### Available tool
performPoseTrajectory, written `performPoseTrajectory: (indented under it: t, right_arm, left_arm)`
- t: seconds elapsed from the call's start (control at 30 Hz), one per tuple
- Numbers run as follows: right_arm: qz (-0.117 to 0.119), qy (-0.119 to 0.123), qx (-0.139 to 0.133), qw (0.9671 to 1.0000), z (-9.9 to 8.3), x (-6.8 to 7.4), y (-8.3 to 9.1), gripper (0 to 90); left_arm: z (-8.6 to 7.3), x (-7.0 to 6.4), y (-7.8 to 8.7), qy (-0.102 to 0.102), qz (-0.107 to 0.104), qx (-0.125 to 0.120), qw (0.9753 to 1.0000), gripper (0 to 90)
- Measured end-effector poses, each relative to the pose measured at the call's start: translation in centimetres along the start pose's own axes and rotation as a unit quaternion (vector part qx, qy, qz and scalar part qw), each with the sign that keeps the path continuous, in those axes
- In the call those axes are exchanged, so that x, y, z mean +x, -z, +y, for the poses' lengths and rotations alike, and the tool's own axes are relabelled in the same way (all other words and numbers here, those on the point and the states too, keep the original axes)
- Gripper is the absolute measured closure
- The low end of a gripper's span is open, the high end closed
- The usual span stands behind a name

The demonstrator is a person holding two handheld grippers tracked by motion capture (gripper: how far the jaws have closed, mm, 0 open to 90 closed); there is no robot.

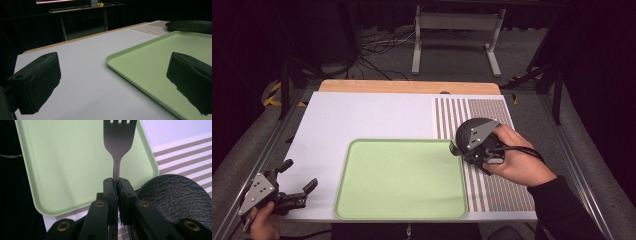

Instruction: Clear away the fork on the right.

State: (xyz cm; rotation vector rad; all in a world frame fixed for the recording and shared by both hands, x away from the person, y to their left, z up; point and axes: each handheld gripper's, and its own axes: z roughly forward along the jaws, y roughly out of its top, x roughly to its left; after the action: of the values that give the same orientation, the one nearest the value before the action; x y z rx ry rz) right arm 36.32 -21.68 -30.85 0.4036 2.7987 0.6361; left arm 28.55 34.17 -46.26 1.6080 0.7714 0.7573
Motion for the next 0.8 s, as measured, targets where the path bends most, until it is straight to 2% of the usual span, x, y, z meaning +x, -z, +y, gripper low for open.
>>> performPoseTrajectory:
  t: [0.2,0.4,0.43,0.6,0.8]
  right_arm:
    - [-0.004,-0.029,-0.016,0.9994,1.0,0.1,-0.5,85.1]
    - [-0.010,-0.079,-0.032,0.9963,1.8,0.3,-0.8,85.0]
    - [-0.010,-0.079,-0.032,0.9963,1.8,0.3,-0.8,85.0]
    - [-0.018,-0.110,-0.036,0.9932,2.4,0.4,-1.2,85.1]
    - [-0.020,-0.153,-0.047,0.9870,2.9,0.6,-1.7,85.1]
  left_arm:
    - [0.0,0.0,0.0,0.000,0.000,0.000,1.0000,0.0]
    - [0.0,0.0,0.0,0.000,-0.001,0.000,1.0000,0.0]
    - [0.0,0.0,0.0,0.000,-0.001,0.000,1.0000,0.0]
    - [0.0,0.0,0.0,-0.001,-0.001,0.000,1.0000,0.0]
    - [0.0,0.0,0.0,-0.001,-0.002,0.000,1.0000,0.0]
